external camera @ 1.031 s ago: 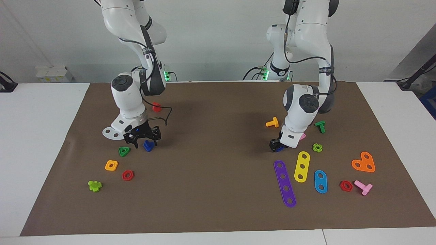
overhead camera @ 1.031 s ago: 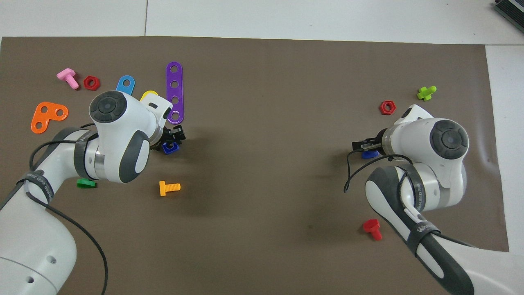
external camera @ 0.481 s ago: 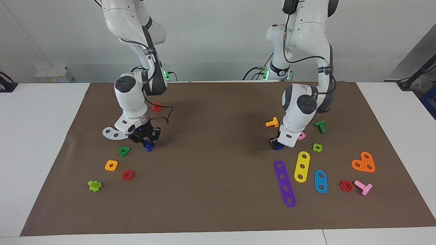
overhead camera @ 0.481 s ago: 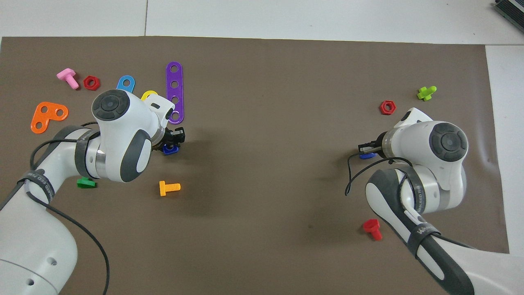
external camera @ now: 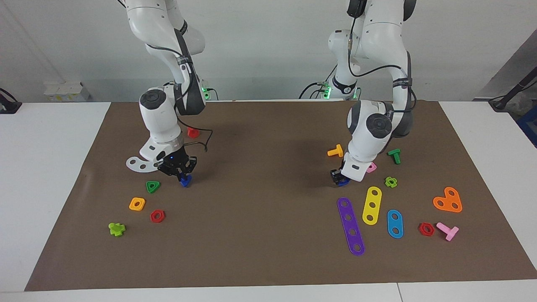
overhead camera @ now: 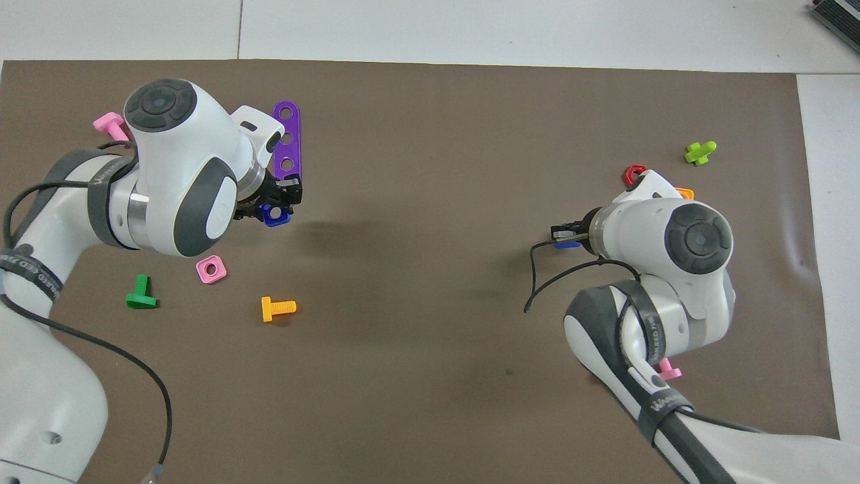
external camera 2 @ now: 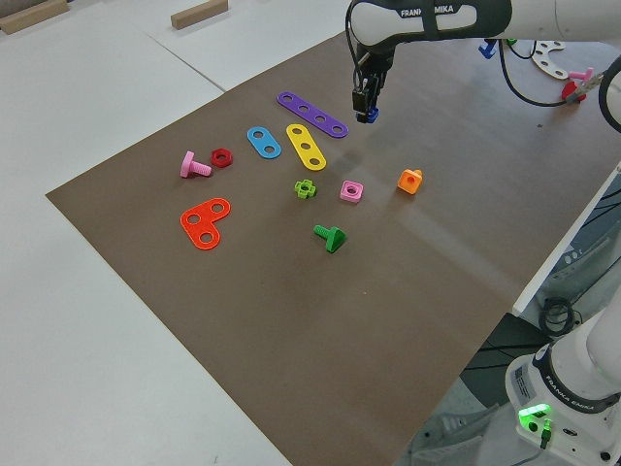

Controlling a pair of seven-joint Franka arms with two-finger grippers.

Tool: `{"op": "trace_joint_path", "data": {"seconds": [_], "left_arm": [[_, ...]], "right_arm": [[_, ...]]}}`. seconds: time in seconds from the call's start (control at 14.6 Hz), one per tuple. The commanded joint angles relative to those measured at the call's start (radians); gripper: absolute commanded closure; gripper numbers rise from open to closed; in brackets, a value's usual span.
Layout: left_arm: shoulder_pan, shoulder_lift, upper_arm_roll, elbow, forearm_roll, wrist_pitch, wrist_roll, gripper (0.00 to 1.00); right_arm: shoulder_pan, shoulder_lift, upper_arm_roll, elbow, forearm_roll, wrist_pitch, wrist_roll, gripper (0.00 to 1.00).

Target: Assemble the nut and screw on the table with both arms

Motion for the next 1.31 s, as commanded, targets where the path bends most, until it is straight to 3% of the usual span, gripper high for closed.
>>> {"op": "trace_joint_path", "data": {"seconds": [0.0,0.41,0.69,1.1,1.17,1.24], "left_arm": [[-0.018,0.044,0.013,0.060,-0.020,-0.033,-0.013,1.00],[-0.098,0.063,0.015,0.088,-0.066,-0.012,-0.172,1.00],[-0.156,0.069,0.015,0.097,-0.072,0.037,-0.280,1.00],[-0.224,0.078,0.015,0.100,-0.113,0.105,-0.398,1.00],[-0.235,0.078,0.015,0.101,-0.113,0.105,-0.410,1.00],[-0.245,0.076,0.015,0.100,-0.113,0.112,-0.423,1.00]], "right_arm": [[0.092,0.043,0.000,0.046,0.002,0.009,0.185,1.00],[0.240,0.112,0.000,0.142,-0.014,-0.005,0.424,1.00],[0.297,0.134,-0.001,0.139,-0.035,-0.012,0.438,1.00],[0.298,0.132,0.002,0.126,-0.184,-0.046,0.428,1.00],[0.297,0.131,0.002,0.125,-0.184,-0.048,0.427,0.82],[0.297,0.131,0.002,0.125,-0.184,-0.052,0.427,0.29]]}}
